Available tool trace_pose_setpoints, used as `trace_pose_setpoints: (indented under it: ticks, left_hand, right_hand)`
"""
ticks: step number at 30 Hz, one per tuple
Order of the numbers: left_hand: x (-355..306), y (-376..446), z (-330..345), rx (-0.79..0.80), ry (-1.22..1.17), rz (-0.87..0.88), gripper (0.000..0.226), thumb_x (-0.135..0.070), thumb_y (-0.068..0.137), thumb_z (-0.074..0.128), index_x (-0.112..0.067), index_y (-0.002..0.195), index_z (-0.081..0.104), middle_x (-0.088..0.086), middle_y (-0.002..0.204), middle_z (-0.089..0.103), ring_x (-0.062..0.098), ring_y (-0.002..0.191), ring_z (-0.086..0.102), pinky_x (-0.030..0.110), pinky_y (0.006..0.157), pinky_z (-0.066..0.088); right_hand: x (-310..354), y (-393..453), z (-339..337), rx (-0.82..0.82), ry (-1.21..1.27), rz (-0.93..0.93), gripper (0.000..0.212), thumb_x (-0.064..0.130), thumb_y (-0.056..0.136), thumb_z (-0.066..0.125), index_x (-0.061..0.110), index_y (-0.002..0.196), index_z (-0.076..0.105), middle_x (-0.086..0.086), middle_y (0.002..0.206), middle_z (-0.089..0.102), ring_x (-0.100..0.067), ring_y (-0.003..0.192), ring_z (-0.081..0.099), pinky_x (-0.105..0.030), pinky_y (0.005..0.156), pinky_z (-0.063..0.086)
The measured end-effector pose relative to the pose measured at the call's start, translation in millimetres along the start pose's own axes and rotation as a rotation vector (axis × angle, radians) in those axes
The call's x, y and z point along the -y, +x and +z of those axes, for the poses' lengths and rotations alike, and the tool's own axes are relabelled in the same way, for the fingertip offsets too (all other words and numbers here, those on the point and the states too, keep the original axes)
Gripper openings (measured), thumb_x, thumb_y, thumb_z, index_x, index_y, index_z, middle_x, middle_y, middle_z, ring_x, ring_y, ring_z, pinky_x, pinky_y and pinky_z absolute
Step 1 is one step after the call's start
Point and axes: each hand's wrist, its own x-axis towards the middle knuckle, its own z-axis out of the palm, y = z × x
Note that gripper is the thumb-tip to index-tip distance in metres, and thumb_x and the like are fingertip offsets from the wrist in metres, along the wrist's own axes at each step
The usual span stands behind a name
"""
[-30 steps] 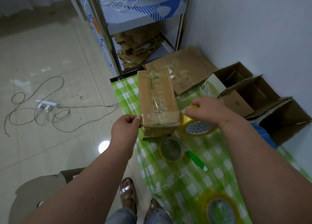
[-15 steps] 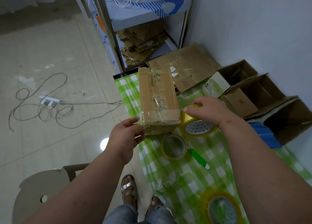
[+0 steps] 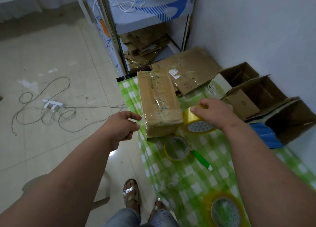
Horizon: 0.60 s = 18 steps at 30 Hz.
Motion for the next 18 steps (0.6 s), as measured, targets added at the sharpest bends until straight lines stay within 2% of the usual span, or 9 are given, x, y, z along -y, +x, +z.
trace_pose_setpoints:
  ticks: [2,6,9,12,15,18]
  left_hand:
    - [-1,1,3,-0.025,0.031,0.007,0.027,0.007,0.087,0.062,-0.016,0.101,0.066,0.01,0.078,0.053,0.015,0.051,0.039,0.024,0.051,0.043]
    - [1,1,13,-0.039,-0.052,-0.081,0.039,0.004,0.085,0.068,-0.02,0.114,0.057,0.008,0.076,0.053,0.014,0.051,0.045,0.024,0.048,0.047]
    - [4,0,22,-0.076,-0.109,-0.096,0.046,0.001,0.084,0.071,-0.021,0.119,0.052,0.009,0.083,0.058,0.015,0.054,0.053,0.026,0.051,0.048]
    - [8,0,27,-0.17,-0.088,-0.03,0.037,-0.002,0.083,0.071,-0.018,0.11,0.051,0.01,0.087,0.06,0.016,0.062,0.057,0.028,0.055,0.046]
    - [10,0,33,-0.218,-0.046,0.08,0.024,0.001,0.084,0.068,-0.018,0.091,0.055,0.003,0.085,0.058,0.019,0.067,0.054,0.032,0.058,0.046]
    - [13,-2,37,-0.263,0.012,0.156,0.024,0.001,0.085,0.067,-0.022,0.086,0.061,-0.011,0.096,0.055,0.015,0.07,0.058,0.039,0.072,0.057]
  right_hand:
    - [1,1,3,-0.017,-0.029,0.001,0.034,0.057,0.089,0.052,0.027,0.076,0.059,0.014,0.083,0.055,-0.015,0.085,0.049,-0.037,0.084,0.021]
    - [4,2,13,-0.072,-0.123,-0.003,0.033,0.063,0.081,0.042,0.033,0.082,0.057,0.016,0.082,0.049,-0.014,0.086,0.046,-0.037,0.08,0.018]
    - [6,0,18,-0.097,-0.146,-0.017,0.033,0.064,0.077,0.04,0.037,0.09,0.055,0.009,0.093,0.051,-0.014,0.092,0.044,-0.038,0.083,0.018]
    - [10,-1,19,-0.142,-0.104,-0.062,0.023,0.058,0.083,0.054,0.04,0.098,0.051,0.009,0.102,0.051,-0.013,0.095,0.043,-0.039,0.086,0.019]
    - [17,-4,18,-0.185,-0.084,-0.103,0.023,0.051,0.084,0.061,0.038,0.086,0.043,0.01,0.097,0.053,-0.016,0.093,0.047,-0.037,0.085,0.018]
    - [21,-6,15,-0.161,-0.14,-0.117,0.025,0.05,0.086,0.059,0.037,0.076,0.041,0.009,0.094,0.051,-0.017,0.094,0.047,-0.037,0.084,0.017]
